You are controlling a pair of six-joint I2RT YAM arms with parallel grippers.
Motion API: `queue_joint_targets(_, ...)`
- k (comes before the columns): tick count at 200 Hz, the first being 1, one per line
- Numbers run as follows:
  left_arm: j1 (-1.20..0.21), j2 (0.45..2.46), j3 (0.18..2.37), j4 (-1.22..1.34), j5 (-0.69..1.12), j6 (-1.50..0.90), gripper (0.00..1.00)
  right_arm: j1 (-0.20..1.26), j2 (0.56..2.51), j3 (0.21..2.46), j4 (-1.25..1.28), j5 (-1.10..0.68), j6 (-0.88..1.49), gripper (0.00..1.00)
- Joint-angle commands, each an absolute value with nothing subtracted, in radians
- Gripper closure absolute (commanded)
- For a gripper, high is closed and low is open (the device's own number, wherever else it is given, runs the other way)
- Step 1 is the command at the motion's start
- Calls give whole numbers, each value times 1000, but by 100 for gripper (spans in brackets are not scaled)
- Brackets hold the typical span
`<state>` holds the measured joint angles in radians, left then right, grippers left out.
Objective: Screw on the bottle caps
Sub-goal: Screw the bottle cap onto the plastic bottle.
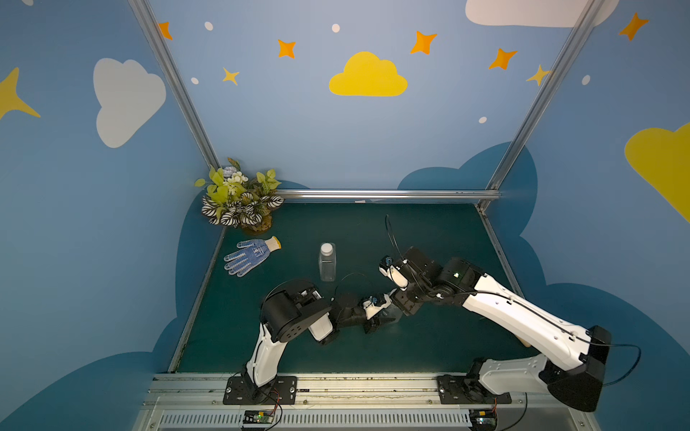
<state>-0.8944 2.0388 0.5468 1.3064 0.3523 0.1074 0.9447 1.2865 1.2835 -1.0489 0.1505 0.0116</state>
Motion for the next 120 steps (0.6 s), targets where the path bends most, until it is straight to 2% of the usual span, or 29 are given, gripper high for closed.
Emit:
queue_joint_targets(1,-889,2043,549,1276,390,103,50,936,1250,1260,-983,83,-76,37)
queue_joint_targets(120,-883,2045,553,1276,405,95,50,914,1307,1263,-976,96,-131,43)
